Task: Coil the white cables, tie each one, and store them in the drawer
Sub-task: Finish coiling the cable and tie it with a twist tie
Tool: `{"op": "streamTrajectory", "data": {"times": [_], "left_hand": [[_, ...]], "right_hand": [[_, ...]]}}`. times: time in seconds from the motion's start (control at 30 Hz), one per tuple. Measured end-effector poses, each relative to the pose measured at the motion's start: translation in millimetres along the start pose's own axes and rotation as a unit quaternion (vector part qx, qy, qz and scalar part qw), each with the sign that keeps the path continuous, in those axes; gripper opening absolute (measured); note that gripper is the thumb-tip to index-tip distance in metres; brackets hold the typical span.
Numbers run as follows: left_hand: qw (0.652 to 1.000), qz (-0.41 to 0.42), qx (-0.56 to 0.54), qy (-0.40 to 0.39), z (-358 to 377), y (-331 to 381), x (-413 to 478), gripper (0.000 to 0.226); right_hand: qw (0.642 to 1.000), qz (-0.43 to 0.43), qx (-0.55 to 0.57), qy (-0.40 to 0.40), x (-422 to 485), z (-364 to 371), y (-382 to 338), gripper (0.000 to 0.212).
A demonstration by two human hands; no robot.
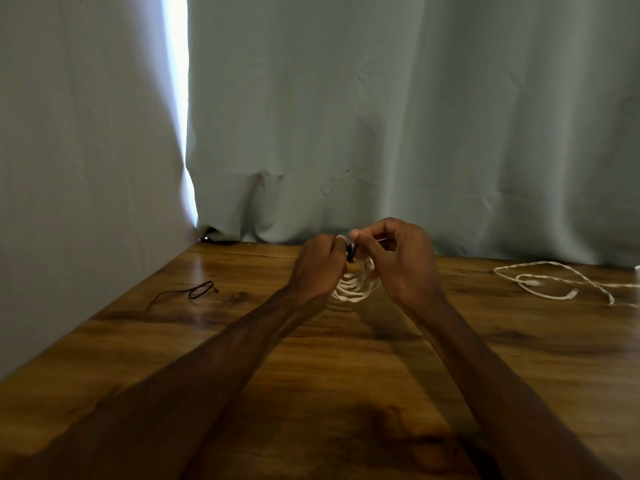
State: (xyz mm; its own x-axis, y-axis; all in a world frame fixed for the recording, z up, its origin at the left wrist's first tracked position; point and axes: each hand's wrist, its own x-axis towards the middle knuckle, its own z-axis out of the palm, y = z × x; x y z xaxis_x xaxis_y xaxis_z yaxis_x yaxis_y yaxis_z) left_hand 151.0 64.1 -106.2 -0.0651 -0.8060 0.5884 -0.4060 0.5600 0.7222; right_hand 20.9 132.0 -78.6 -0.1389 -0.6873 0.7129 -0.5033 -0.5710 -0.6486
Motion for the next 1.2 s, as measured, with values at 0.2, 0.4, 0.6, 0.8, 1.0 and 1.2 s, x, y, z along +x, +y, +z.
{"op": "streamTrajectory", "data": {"times": [0.2, 0.4, 0.6, 0.8, 1.0, 1.2], "left_hand": [[0.999, -0.002, -0.038, 0.016, -4, 6, -3, 0.048], [0.996, -0.028, -0.066, 0.049, -3, 6, 1, 0.050], [0.994, -0.014, -0.098, 0.038, -1, 6, -3, 0.044], [0.997, 0.059, 0.034, 0.031, -7, 15, -5, 0.048], [0.992, 0.079, 0.097, 0.019, -13, 13, -2, 0.042], [0.990, 0.106, 0.089, -0.021, -16, 16, -3, 0.038]], "right_hand": [[0.998, 0.006, 0.039, -0.038, 1, -1, 0, 0.020], [0.990, 0.053, 0.112, -0.067, 3, -3, -1, 0.019], [0.976, 0.124, 0.175, -0.034, 3, -6, -2, 0.031], [0.976, 0.117, 0.184, -0.027, 3, -10, -6, 0.021], [0.974, 0.116, 0.189, -0.051, 2, -15, -11, 0.013], [0.989, 0.081, 0.125, -0.015, 3, -11, -11, 0.007]]}}
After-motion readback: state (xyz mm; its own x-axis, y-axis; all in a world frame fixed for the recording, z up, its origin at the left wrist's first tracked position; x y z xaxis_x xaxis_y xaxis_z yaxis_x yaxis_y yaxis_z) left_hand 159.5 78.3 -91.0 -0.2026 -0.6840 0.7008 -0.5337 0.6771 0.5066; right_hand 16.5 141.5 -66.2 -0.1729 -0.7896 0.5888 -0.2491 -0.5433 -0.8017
